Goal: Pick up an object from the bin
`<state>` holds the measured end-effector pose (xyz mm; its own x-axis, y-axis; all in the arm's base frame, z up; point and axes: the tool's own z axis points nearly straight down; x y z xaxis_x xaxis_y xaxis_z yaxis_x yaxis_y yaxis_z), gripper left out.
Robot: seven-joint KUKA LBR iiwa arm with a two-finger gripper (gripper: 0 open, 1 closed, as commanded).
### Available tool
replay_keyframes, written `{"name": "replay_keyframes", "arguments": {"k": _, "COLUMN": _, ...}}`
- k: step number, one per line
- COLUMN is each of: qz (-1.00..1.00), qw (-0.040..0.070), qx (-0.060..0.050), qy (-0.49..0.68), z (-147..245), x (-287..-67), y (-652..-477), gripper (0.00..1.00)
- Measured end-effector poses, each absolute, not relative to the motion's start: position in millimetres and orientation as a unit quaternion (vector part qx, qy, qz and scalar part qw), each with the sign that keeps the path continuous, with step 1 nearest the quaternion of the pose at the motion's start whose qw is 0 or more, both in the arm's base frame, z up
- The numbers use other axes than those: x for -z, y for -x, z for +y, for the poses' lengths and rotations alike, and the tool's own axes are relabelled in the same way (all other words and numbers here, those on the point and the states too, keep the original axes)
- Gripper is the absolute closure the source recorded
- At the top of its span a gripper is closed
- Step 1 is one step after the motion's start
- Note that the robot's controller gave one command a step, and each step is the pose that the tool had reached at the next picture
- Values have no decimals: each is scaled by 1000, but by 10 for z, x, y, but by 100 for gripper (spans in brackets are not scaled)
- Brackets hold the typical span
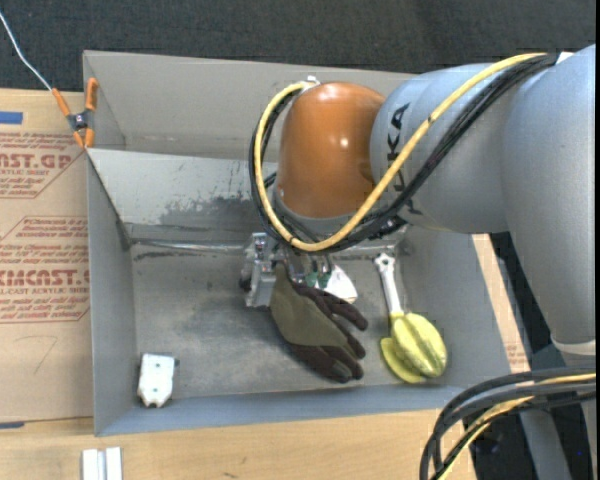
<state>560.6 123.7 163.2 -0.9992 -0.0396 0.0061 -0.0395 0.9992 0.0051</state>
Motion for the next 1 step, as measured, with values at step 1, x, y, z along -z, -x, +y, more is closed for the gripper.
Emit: {"name": "replay_keyframes", "arguments": {"k": 1, "qz": -1000, "qw": 1, "qx": 3, "qy": -20, "z": 1239, "x": -1836, "y": -5616, "gripper": 100}}
